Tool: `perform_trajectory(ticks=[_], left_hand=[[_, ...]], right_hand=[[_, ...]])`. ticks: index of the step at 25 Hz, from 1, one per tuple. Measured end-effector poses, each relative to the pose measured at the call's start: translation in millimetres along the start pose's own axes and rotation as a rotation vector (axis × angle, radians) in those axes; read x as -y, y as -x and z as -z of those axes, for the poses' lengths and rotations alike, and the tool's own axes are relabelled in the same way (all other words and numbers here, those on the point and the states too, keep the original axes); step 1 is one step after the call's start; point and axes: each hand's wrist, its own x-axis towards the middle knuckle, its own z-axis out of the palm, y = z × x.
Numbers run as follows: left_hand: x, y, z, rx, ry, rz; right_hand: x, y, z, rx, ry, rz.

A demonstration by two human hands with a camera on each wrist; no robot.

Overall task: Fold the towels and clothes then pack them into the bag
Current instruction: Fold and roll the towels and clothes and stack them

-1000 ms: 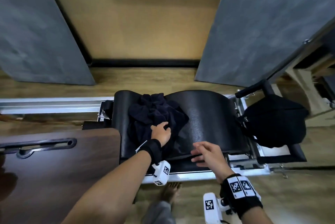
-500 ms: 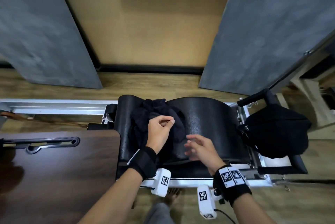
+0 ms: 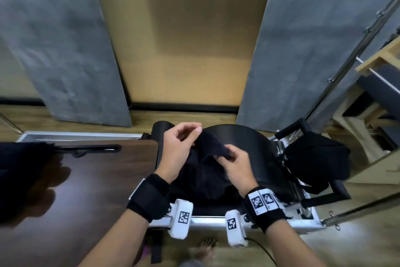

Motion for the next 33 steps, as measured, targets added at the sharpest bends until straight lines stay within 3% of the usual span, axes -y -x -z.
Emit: perform_trajectory(ticks=[2,6,7,12,15,19,23,27,30,33], left_hand=[[-5.8,29.1,20.2,0.048,-0.126,-0.044],[-7.5,119.4,53.9,0.444,-0.448,-0.075],[-9.2,139.2,57.6,0.479,-0.480,-0.086],[-25.4,176.8,72.3,0.076,-0.453,-0.271],[-40.0,187.2,88.4,0.015,-0.449,-0.311],[-64.1,210.4,110.9,0.053,-0.341,-0.244],[-78.3,229.1,177.3,0.080,-0.281,-0.192],[-89.4,255.5,252.3,0.196,-0.286,-0.041],[-95.8,277.8,297.9,0.314,-0.348,-0.084],[-105.6,290.4,339.3,0.337,-0.299,-0.186]], right_hand=[[15.6,24.3,6.9,0.015,-0.077,0.042],[42.2,84.9,0.0,0.076,-0.208,0.014],[47.0,99.5,-3.5,0.106,-0.216,0.010],[67.6,156.5,-19.2,0.166,-0.168,0.004],[82.3,190.6,-35.1,0.209,-0.162,0.039],[100.4,228.1,-72.1,0.343,-0.053,0.170],[114.6,258.8,-123.2,0.235,-0.043,0.246],[138.4,289.4,-171.5,0.204,-0.037,0.293],[163.9,311.7,-216.2,0.232,0.041,0.391],[183.2,330.0,-250.8,0.203,0.104,0.405]])
